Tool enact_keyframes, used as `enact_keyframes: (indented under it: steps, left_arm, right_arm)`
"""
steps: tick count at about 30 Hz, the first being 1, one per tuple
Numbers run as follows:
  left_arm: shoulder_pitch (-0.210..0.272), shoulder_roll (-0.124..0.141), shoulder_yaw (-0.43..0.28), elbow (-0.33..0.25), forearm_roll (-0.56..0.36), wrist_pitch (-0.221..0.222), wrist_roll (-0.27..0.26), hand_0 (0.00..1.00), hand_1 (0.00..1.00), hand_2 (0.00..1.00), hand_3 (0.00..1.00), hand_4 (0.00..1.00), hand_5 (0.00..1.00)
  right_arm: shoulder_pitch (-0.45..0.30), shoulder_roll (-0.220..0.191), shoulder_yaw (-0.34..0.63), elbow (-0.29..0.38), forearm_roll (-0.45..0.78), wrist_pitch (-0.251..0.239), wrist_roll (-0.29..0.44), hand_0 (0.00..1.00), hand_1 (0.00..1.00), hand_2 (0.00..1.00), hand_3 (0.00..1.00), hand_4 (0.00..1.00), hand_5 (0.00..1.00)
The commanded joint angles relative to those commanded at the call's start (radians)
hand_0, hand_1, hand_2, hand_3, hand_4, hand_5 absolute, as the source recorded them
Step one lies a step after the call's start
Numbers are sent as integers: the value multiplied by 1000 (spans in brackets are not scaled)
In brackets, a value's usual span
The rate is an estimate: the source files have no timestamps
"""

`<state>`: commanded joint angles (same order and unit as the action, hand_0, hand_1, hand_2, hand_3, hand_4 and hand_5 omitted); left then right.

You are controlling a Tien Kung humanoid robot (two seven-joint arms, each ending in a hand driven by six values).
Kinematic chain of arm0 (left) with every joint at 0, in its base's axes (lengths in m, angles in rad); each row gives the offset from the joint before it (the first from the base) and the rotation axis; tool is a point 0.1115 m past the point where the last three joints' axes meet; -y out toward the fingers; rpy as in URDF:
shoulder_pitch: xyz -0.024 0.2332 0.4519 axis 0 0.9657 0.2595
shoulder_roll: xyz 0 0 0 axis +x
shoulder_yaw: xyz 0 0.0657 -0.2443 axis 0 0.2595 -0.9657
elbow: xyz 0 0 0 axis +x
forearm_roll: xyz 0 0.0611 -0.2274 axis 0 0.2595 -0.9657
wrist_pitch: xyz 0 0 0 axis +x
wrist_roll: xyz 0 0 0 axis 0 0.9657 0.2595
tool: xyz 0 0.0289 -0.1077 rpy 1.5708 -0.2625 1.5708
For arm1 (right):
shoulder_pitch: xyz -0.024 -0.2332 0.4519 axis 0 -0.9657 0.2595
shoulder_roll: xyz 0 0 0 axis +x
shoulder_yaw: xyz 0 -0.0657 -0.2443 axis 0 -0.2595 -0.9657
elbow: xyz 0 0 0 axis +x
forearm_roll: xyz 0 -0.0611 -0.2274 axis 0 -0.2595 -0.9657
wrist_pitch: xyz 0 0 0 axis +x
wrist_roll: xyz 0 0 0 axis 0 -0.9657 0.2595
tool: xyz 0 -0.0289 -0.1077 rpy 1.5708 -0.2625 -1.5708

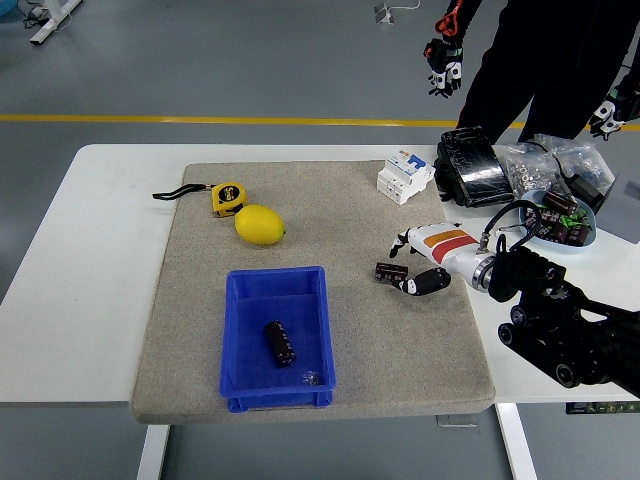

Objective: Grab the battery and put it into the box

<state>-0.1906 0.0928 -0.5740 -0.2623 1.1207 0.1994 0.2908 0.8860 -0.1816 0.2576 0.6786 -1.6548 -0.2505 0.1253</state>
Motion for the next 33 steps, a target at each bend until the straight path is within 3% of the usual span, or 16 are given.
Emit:
enact_keyframes:
  steps: [13, 14, 19, 20, 25, 26, 33]
  left_arm:
    - [2, -2, 11, -2, -8, -1, -1, 581, 605, 645, 585, 634, 596]
    - [2, -2, 11, -2, -8, -1, -1, 583, 604, 646, 585, 635, 596]
    - [7, -1, 10, -3, -5, -1, -1, 583, 604, 646, 585, 635, 596]
    - [7, -1, 10, -3, -4, -1, -1, 584, 605, 644, 584, 634, 596]
    - [6, -1, 8, -3, 2, -1, 0, 584, 605, 644, 584, 634, 596]
    - [6, -1, 9, -3, 1, 0, 0, 584, 607, 647, 585, 634, 595]
    - [3, 0, 10, -3, -1, 0, 0, 584, 608, 646, 585, 634, 595]
  right_arm:
    - [-11, 33, -34, -23, 34, -31, -4, 542, 615, 738, 650, 807, 370]
    - [-11, 35, -35, -23, 35, -34, -4, 475, 554, 725, 637, 791, 368]
    - [-15, 47, -41, -24, 36, -46, -8, 475, 554, 725, 637, 791, 368]
    - [-16, 48, -41, -24, 35, -46, -9, 444, 514, 707, 587, 752, 384]
    - [-16, 43, -45, -25, 23, -44, -11, 444, 514, 707, 587, 752, 384]
    - [-16, 42, -46, -26, 23, -44, -11, 434, 486, 657, 535, 701, 401]
    - [-17, 33, -50, -31, 28, -51, -5, 411, 468, 621, 503, 672, 402]
